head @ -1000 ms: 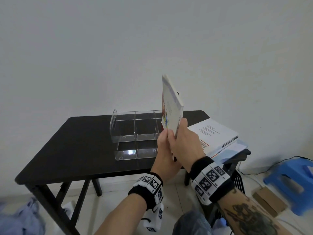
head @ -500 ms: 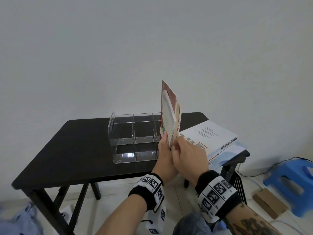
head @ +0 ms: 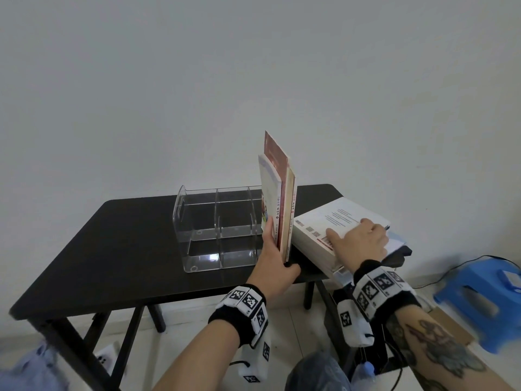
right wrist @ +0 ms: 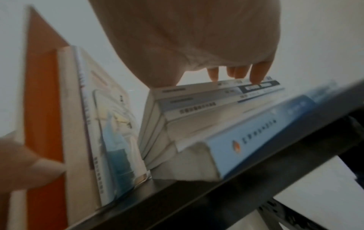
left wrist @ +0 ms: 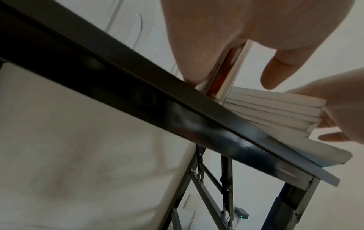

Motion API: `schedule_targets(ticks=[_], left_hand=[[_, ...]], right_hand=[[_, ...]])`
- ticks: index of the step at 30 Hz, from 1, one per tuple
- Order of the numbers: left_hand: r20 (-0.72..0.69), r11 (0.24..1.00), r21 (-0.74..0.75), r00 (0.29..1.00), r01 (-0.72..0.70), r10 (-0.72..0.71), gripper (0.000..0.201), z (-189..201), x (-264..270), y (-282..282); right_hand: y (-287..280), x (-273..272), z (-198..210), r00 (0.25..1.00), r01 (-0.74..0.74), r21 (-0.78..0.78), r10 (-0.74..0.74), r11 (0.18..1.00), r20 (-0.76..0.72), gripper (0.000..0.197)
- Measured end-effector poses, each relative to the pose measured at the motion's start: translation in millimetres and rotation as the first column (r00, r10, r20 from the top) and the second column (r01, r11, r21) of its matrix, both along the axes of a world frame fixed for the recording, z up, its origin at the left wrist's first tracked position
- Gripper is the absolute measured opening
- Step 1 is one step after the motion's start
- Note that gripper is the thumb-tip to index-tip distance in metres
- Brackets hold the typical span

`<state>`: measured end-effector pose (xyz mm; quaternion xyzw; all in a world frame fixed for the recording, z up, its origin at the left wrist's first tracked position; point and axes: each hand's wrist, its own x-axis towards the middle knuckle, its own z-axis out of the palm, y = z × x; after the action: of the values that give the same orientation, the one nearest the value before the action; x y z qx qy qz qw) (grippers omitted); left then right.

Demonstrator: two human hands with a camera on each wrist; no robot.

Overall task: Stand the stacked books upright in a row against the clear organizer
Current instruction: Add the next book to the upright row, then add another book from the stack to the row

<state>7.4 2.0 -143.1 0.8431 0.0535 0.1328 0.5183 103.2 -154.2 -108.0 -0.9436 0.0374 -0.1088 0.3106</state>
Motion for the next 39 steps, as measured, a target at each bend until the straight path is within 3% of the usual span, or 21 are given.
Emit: schedule_targets(ticks=[4, 7, 12, 14, 18, 21, 26, 28, 31, 35, 39], left_hand=[[-0.01, 1.0, 0.011, 1.0, -0.008, 0.008, 0.113, 5, 2, 5], [-0.015, 1.0, -0.021, 1.0, -0.001, 0.001, 0.113, 6, 3, 9], [-0.003, 0.997, -0.077, 1.0, 0.012, -0.012, 0.116, 8, 5, 11], [-0.003, 0.998, -0.07, 1.0, 0.004, -0.004, 0.118, 9, 6, 11], [-0.021, 0.999, -0.045, 1.0, -0.016, 0.015, 0.118, 12, 7, 8], [-0.031, 0.999, -0.04, 0.999, -0.029, 0.028, 0.118, 12, 7, 7], [-0.036, 0.998, -0.063, 0.999, -0.014, 0.011, 0.119, 12, 6, 7], [-0.037, 0.996, -0.087, 0.999, -0.006, 0.002, 0.12, 12, 6, 7], [-0.027, 0.995, -0.097, 0.999, 0.022, -0.025, 0.121, 12, 5, 7], [-0.03, 0.997, -0.066, 0.999, 0.025, -0.027, 0.121, 12, 2, 7], [-0.035, 0.999, -0.031, 0.999, 0.03, -0.031, 0.12, 9, 3, 10]], right_hand=[[-9, 11, -1, 0.985, 0.044, 0.114, -0.024, 0.993, -0.169, 0.11], [-20, 25, -3, 0.958, -0.035, 0.084, 0.057, 0.996, -0.28, 0.112], [-36, 40, -5, 0.954, -0.094, 0.193, 0.144, 0.977, -0.262, 0.089], [-38, 39, -5, 0.971, -0.051, 0.316, 0.121, 0.947, -0.206, 0.081], [-42, 25, 16, 0.984, -0.022, 0.576, 0.12, 0.817, -0.133, 0.025], [-43, 20, 38, 0.968, -0.08, 0.618, 0.209, 0.782, -0.14, 0.015], [-32, -1, 79, 0.984, -0.173, 0.572, 0.113, 0.802, 0.139, 0.022], [-24, -19, 94, 0.943, -0.251, 0.541, 0.077, 0.802, 0.323, 0.027], [-10, -53, 117, 0.831, -0.405, 0.558, 0.038, 0.724, 0.554, 0.028], [6, -76, 145, 0.763, -0.491, 0.597, -0.017, 0.635, 0.646, 0.04], [21, -92, 154, 0.721, -0.59, 0.563, 0.063, 0.579, 0.691, 0.031]])
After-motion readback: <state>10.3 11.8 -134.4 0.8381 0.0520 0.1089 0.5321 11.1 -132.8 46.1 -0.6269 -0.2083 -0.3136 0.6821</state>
